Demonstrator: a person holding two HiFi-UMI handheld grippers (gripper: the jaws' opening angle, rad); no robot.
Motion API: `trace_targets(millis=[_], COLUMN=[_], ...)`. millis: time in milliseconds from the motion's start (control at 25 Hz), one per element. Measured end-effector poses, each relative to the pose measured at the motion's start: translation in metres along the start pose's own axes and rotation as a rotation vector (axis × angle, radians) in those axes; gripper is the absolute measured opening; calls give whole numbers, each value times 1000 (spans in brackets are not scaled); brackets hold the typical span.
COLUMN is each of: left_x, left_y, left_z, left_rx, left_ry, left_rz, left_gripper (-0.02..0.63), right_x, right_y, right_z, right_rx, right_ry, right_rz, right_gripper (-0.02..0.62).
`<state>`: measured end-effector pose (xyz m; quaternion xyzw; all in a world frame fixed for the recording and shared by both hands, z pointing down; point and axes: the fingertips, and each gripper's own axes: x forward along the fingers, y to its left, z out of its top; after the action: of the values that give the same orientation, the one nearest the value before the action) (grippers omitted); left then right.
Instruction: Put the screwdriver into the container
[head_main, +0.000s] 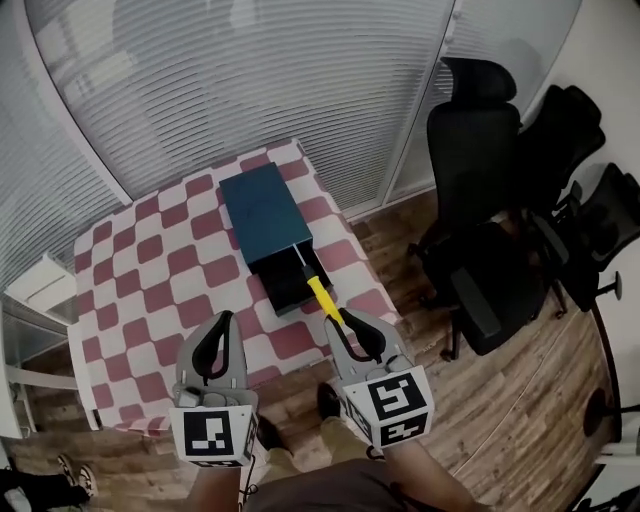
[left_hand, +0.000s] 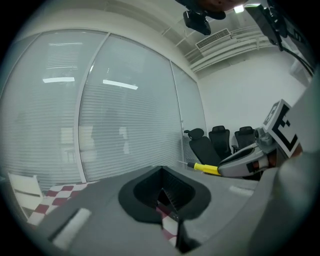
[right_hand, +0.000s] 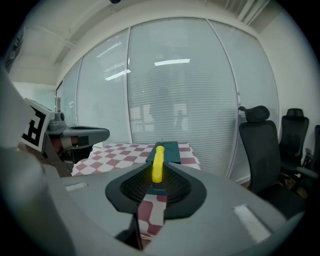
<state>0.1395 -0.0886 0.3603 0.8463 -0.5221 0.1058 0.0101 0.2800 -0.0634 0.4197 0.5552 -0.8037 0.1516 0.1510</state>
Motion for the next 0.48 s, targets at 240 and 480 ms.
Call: trace_targets(millis=[240,480], left_x=[9,18], left_y=[-1,9], left_z=[-21,-39], left_rx=[-19,-36], left_ry=[49,92], left_rz=[9,36], left_gripper=[0,0], right_x=[19,43], right_y=[-7,-13], right_z=[-37,-59], right_rx=[11,14], right_ry=[105,190], right_rz=[18,39], right_gripper=[87,87])
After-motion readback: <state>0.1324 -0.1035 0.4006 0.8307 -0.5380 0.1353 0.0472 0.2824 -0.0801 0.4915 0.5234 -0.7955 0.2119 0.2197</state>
